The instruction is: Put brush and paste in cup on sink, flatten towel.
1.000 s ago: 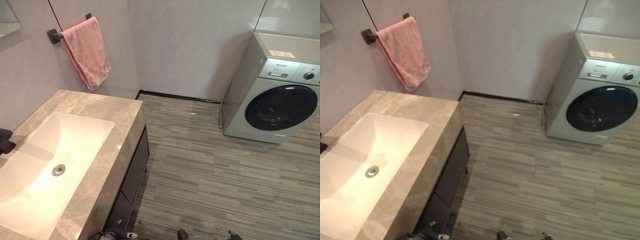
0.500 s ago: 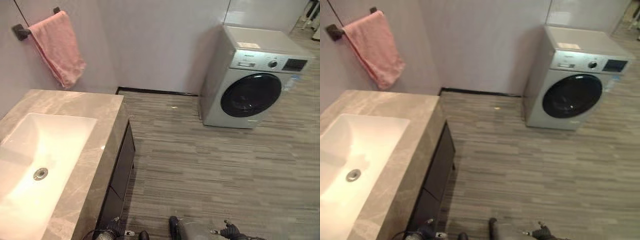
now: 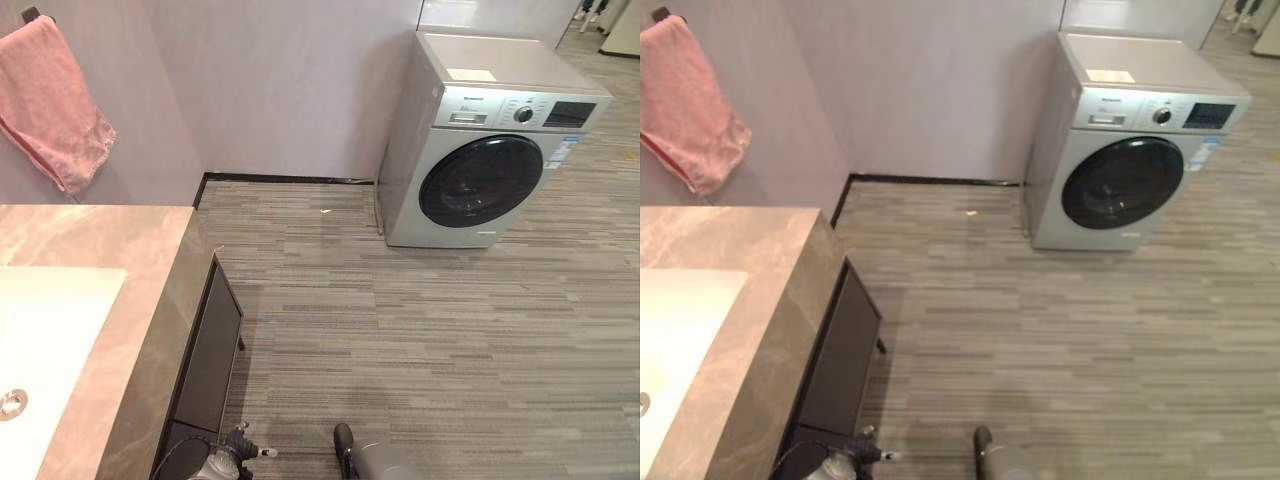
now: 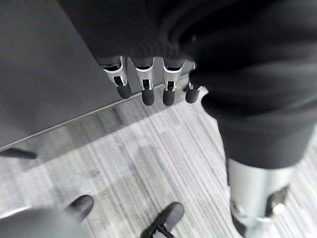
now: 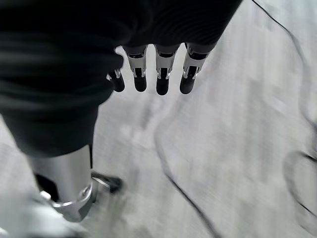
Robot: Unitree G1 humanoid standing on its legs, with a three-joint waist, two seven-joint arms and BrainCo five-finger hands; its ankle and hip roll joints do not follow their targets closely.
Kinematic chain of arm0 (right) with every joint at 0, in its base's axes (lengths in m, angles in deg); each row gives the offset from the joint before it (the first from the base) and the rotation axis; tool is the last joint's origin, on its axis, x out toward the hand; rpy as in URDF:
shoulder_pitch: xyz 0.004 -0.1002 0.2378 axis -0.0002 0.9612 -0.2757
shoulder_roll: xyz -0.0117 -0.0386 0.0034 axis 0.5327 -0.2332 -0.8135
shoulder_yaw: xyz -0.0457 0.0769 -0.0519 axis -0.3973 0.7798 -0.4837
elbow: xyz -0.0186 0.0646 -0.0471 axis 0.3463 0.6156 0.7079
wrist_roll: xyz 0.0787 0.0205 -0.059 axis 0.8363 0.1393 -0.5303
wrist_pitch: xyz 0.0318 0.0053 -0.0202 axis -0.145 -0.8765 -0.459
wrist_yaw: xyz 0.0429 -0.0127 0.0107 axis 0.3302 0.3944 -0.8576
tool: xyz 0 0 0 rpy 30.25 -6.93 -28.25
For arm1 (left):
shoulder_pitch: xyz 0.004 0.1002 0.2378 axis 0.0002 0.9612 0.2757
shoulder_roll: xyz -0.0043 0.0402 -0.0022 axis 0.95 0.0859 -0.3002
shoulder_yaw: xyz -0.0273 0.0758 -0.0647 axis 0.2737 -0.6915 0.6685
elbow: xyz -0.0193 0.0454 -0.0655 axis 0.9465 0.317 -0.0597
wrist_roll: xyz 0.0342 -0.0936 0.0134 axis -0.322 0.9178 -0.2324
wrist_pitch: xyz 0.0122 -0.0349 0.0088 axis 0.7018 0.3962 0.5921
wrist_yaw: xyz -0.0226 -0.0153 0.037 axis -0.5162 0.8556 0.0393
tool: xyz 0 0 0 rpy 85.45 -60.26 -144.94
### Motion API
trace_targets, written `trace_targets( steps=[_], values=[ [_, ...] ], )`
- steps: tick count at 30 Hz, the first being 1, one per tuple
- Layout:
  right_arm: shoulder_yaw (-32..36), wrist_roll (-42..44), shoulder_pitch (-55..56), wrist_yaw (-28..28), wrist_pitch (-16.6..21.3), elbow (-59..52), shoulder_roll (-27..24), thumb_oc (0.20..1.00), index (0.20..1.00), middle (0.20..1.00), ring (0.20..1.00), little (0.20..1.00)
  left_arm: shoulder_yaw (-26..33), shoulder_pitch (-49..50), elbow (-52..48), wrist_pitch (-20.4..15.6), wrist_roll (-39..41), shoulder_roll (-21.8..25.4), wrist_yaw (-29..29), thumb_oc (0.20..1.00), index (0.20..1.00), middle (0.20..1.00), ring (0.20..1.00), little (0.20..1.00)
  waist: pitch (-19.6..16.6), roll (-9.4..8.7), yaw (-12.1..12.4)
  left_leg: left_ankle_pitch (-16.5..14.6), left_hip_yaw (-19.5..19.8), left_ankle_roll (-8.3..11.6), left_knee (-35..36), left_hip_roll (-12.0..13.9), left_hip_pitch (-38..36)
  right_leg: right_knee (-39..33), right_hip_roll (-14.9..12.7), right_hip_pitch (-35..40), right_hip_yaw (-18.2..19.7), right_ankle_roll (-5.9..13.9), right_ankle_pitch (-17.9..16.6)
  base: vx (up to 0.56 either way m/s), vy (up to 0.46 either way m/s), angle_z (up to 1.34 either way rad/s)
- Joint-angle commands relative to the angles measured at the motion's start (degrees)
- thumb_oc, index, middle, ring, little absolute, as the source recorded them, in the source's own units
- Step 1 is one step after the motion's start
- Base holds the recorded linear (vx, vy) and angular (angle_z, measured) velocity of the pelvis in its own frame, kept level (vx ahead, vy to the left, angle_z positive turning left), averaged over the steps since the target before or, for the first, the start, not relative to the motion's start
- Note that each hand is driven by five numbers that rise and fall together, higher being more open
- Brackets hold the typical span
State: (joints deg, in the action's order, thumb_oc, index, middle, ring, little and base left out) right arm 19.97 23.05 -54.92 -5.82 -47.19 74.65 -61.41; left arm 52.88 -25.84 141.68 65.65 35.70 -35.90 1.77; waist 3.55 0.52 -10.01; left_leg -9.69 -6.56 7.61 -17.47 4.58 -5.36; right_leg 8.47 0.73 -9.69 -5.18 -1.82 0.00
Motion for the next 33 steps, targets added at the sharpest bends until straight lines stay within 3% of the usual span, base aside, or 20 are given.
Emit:
trace_targets(
  steps=[1,4,7,9,10,11,12,14,17,19,21,24,25,26,27,28,29,31,32,33],
  values=[
    [-0.6,3.5,-1.6,1.5,2.7,-1.7,-1.6,1.0,1.0,1.0,1.0,1.0,-0.3,-1.1,-1.6,0.1,0.7,2.3,0.6,1.0,1.0,1.0,1.0,1.0,0.6,-1.16,-0.2,11.8,-0.5,-0.63,-7.0,0.2,1.9,-7.7,-1.4,0.0,1.8,3.88,-5.5,0.15,-0.226,0.17],
    [-1.3,3.8,-2.8,2.5,3.3,-5.0,-3.1,1.0,1.0,1.0,1.0,1.0,0.5,-1.6,-2.0,0.1,1.8,3.1,1.5,1.0,1.0,1.0,1.0,1.0,2.0,-2.42,1.0,12.8,-3.6,-1.24,-8.2,1.6,6.2,-8.6,-1.8,3.0,1.3,3.04,-3.4,0.11,-0.152,0.06],
    [-2.4,0.9,-3.7,3.8,3.2,-6.3,-4.7,1.0,1.0,1.0,1.0,1.0,0.7,-1.6,-2.0,0.1,1.4,3.0,2.4,1.0,1.0,1.0,1.0,1.0,3.1,-3.02,3.2,7.2,-5.1,-3.94,-3.2,-0.7,13.2,-9.0,-3.0,5.3,1.0,4.12,-2.2,0.12,-0.052,0.22],
    [-4.0,-1.4,-3.7,4.1,3.2,-7.6,-5.0,1.0,1.0,1.0,1.0,1.0,0.6,-1.4,-2.1,-0.1,1.1,3.1,2.7,1.0,1.0,1.0,1.0,1.0,3.6,-3.03,4.6,7.8,-4.1,-5.11,0.9,-2.6,16.9,-8.8,-2.8,6.3,1.3,4.31,-1.4,0.16,-0.022,0.29],
    [-4.8,-2.4,-3.7,4.3,3.2,-8.2,-5.1,1.0,1.0,1.0,1.0,1.0,0.8,-1.1,-2.1,-0.1,1.0,3.2,3.0,1.0,1.0,1.0,1.0,1.0,3.9,-2.73,5.4,9.3,-3.3,-5.36,3.3,-3.2,18.2,-8.9,-2.2,6.9,1.6,4.22,-1.0,0.41,-0.017,0.1],
    [-6.8,-4.6,-3.3,4.0,3.3,-8.1,-4.5,1.0,1.0,1.0,1.0,1.0,0.9,-0.2,-1.8,-0.3,0.7,3.3,3.2,1.0,1.0,1.0,1.0,1.0,5.0,-1.74,7.9,16.4,-1.1,-4.65,11.5,-3.6,21.1,-9.4,0.2,10.3,3.3,3.94,0.8,0.31,-0.004,-0.55],
    [-6.8,-4.6,-3.3,4.0,3.3,-8.1,-4.5,1.0,1.0,1.0,1.0,1.0,0.9,-0.2,-1.8,-0.3,0.7,3.3,3.2,1.0,1.0,1.0,1.0,1.0,5.1,-1.82,7.9,16.4,-1.1,-4.65,11.7,-3.7,20.9,-9.4,0.1,10.4,3.3,3.95,0.9,0.42,0.004,-0.9],
    [-8.6,-5.1,-3.5,3.9,3.2,-6.2,-2.8,1.0,1.0,1.0,1.0,1.0,1.5,1.0,-1.8,-0.2,1.1,3.1,3.4,1.0,1.0,1.0,1.0,1.0,5.2,-1.48,10.4,20.7,-2.6,-4.36,20.1,-1.5,22.1,-9.1,2.0,14.2,5.5,3.58,4.6,0.52,0.057,-0.82],
    [-9.3,-5.6,-2.9,3.4,2.9,-5.4,-1.6,1.0,1.0,1.0,1.0,1.0,1.8,2.0,-1.4,0.0,0.8,3.2,3.2,1.0,1.0,1.0,1.0,1.0,4.0,-1.79,11.1,21.8,-4.5,-5.06,20.0,-1.1,21.0,-8.7,2.1,16.4,6.6,3.63,6.5,0.4,0.122,-0.31],
    [-9.6,-5.9,-3.0,3.0,2.8,-4.4,-0.8,1.0,1.0,1.0,1.0,1.0,2.2,2.3,-1.0,-0.1,0.7,3.1,3.0,1.0,1.0,1.0,1.0,1.0,2.9,-2.53,11.6,20.8,-3.9,-5.93,17.4,-1.8,21.9,-7.9,1.3,17.7,7.2,3.85,8.0,0.32,0.144,-0.38],
    [-8.6,-4.8,-2.8,2.2,2.7,-3.5,0.0,1.0,1.0,1.0,1.0,1.0,2.7,2.2,-1.2,-0.2,1.5,3.8,2.9,1.0,1.0,1.0,1.0,1.0,1.4,-4.22,12.1,17.5,-4.5,-7.34,12.6,-3.0,22.4,-4.9,-0.5,17.8,8.0,4.75,9.4,0.49,0.259,-0.37],
    [-8.4,-4.9,-3.7,1.6,2.8,-3.6,0.2,1.0,1.0,1.0,1.0,1.0,2.4,1.5,-2.4,-0.5,1.9,4.4,2.6,1.0,1.0,1.0,1.0,1.0,0.3,-5.35,12.9,14.3,-4.7,-9.08,11.0,-4.7,21.6,-0.3,-1.7,16.8,7.6,6.99,8.7,0.36,0.233,-0.13],
    [-7.1,-4.0,-4.4,1.7,3.0,-3.9,0.3,1.0,1.0,1.0,1.0,1.0,1.8,0.9,-3.1,-0.4,1.3,5.1,2.5,1.0,1.0,1.0,1.0,1.0,0.2,-5.87,12.9,12.3,-4.5,-10.59,11.9,-6.1,19.4,7.9,-2.4,13.7,7.5,9.7,3.4,0.34,0.286,0.07],
    [-6.7,-3.6,-4.7,1.5,3.1,-4.6,0.2,1.0,1.0,1.0,1.0,1.0,1.6,0.6,-3.4,-0.5,1.2,5.3,2.5,1.0,1.0,1.0,1.0,1.0,0.7,-5.82,12.4,11.9,-4.5,-11.06,12.3,-6.4,18.3,12.7,-2.5,11.6,7.3,11.04,0.3,0.21,0.211,0.11],
    [-6.7,-3.6,-4.7,1.5,3.1,-4.6,0.2,1.0,1.0,1.0,1.0,1.0,1.6,0.6,-3.4,-0.5,1.2,5.3,2.5,1.0,1.0,1.0,1.0,1.0,0.6,-5.67,12.5,12.0,-4.6,-11.0,12.3,-6.2,18.5,12.5,-2.3,11.4,7.4,10.98,0.1,0.09,0.147,0.15],
    [-6.1,-2.9,-5.3,1.5,3.3,-5.7,0.0,1.0,1.0,1.0,1.0,1.0,1.2,0.2,-3.8,-0.5,0.8,5.6,2.6,1.0,1.0,1.0,1.0,1.0,1.4,-5.21,11.9,11.7,-4.7,-11.33,12.9,-6.1,17.2,17.4,-2.0,8.7,7.0,12.48,-3.4,0.17,0.22,0.15],
    [-5.8,-2.4,-6.1,1.8,3.6,-7.4,-0.1,1.0,1.0,1.0,1.0,1.0,0.1,-0.5,-4.1,-0.2,0.1,5.7,2.6,1.0,1.0,1.0,1.0,1.0,2.7,-3.78,10.8,10.9,-4.8,-11.68,14.1,-5.3,14.2,22.6,-2.3,3.8,4.0,12.79,-4.7,0.17,0.22,0.11],
    [-5.8,-2.4,-6.1,1.8,3.6,-7.4,-0.1,1.0,1.0,1.0,1.0,1.0,0.1,-0.6,-4.1,-0.2,0.1,5.7,2.6,1.0,1.0,1.0,1.0,1.0,2.9,-3.93,10.6,10.9,-4.6,-11.7,14.1,-5.5,14.1,23.0,-2.6,3.9,3.8,12.81,-4.4,0.17,0.13,0.17],
    [-5.7,-2.3,-6.2,2.0,3.8,-8.4,-0.2,1.0,1.0,1.0,1.0,1.0,-0.3,-0.9,-3.5,0.0,-0.6,5.9,2.5,1.0,1.0,1.0,1.0,1.0,3.9,-2.97,9.3,10.3,-3.7,-11.3,15.6,-5.6,10.4,20.9,-2.1,-0.2,2.4,11.09,-1.2,0.44,0.154,0.22],
    [-5.6,-2.3,-5.7,1.9,3.9,-9.0,-0.3,1.0,1.0,1.0,1.0,1.0,-0.8,-1.2,-3.0,0.2,-1.4,5.8,2.2,1.0,1.0,1.0,1.0,1.0,4.2,-2.79,8.6,9.0,-2.4,-10.71,15.8,-6.3,8.1,14.0,-2.6,-2.1,0.9,9.49,1.0,0.54,0.147,0.42]
  ],
)
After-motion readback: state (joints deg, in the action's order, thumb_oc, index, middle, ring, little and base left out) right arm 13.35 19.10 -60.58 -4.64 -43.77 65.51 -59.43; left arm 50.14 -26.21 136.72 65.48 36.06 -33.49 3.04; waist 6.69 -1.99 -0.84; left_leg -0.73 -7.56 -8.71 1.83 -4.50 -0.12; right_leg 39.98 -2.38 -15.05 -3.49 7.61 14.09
